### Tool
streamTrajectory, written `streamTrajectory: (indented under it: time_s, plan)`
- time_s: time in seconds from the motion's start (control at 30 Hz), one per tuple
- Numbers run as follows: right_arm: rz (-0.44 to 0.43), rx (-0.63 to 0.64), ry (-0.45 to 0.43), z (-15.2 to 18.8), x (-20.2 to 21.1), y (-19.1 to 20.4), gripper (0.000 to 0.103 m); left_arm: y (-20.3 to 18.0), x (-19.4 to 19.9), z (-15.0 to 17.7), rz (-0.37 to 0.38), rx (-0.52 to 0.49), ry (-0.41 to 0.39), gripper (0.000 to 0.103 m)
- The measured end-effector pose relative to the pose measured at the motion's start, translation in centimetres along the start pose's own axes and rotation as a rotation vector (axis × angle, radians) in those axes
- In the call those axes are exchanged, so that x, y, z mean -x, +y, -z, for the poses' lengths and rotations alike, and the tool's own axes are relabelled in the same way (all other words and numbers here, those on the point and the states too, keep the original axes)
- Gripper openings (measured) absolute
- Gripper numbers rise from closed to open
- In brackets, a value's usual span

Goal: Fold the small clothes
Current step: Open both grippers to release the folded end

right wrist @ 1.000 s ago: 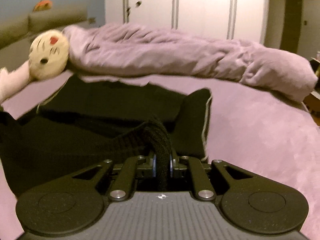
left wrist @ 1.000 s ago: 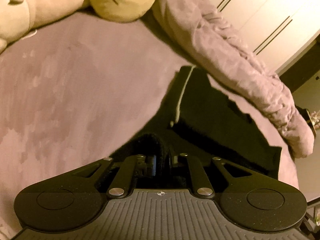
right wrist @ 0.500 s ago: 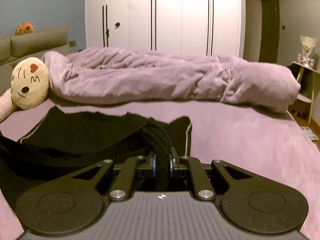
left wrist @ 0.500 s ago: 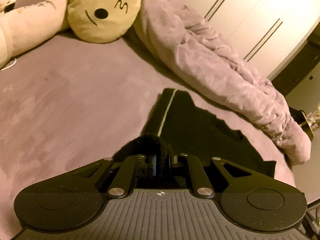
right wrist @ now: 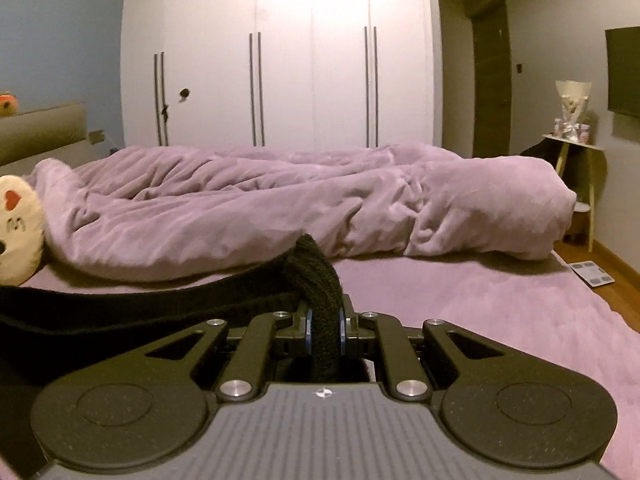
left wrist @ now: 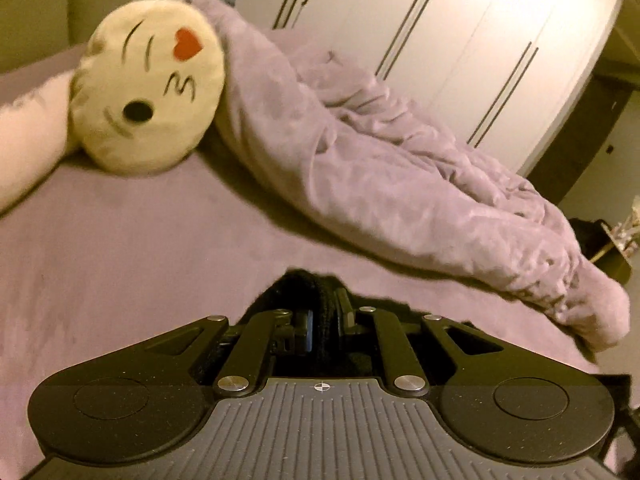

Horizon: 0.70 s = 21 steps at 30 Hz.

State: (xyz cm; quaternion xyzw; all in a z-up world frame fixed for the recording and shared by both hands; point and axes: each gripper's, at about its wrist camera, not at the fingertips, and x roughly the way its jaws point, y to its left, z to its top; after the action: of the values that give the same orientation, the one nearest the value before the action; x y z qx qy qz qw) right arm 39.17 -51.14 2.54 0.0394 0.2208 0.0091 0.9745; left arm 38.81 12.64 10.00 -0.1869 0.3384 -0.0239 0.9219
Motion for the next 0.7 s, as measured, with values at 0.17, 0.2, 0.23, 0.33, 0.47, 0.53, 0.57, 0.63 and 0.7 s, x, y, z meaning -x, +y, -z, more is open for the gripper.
streamTrajectory:
  time_s: [0.17,0.2,0.23,0.33,0.47,0.53,0.57,0.63,0.7]
  plan:
    - [0.062,-0.025,0.002,-0.7,-3.7,0.1,0.011,-1.1,-3.4,-1.5,-0.01,0.024,-0.022,0.012]
    - [0.076,-0.034,0.003,-0.8,-4.5,0.1,0.011,-1.6,-4.1,-1.6,-0.021,0.005,-0.036,0.012]
    - [0.089,-0.037,0.0,-0.8,-4.9,0.1,0.011,-2.2,-4.6,-1.6,-0.03,-0.028,-0.049,0.013]
    - [0.129,-0.016,-0.008,-0.9,-6.3,0.4,0.011,-3.7,-5.9,-1.1,-0.037,-0.097,-0.085,0.017]
    - [0.137,-0.008,-0.004,-0.8,-8.0,0.7,0.025,-4.5,-7.1,-0.5,-0.093,-0.125,-0.108,0.052]
    - [0.167,-0.01,-0.051,-0.6,-7.8,0.8,0.049,-4.1,-6.8,-0.1,-0.102,-0.122,-0.13,0.061]
    - [0.188,-0.022,-0.085,-0.5,-7.3,0.7,0.06,-3.7,-6.6,0.0,-0.106,-0.112,-0.133,0.067]
    - [0.178,-0.062,-0.099,-0.1,-6.3,0.0,0.061,-2.5,-6.1,0.4,-0.123,-0.084,-0.128,0.073]
    - [0.153,-0.079,-0.062,0.8,-5.5,-0.6,0.061,-1.0,-5.7,1.2,-0.12,-0.057,-0.097,0.078]
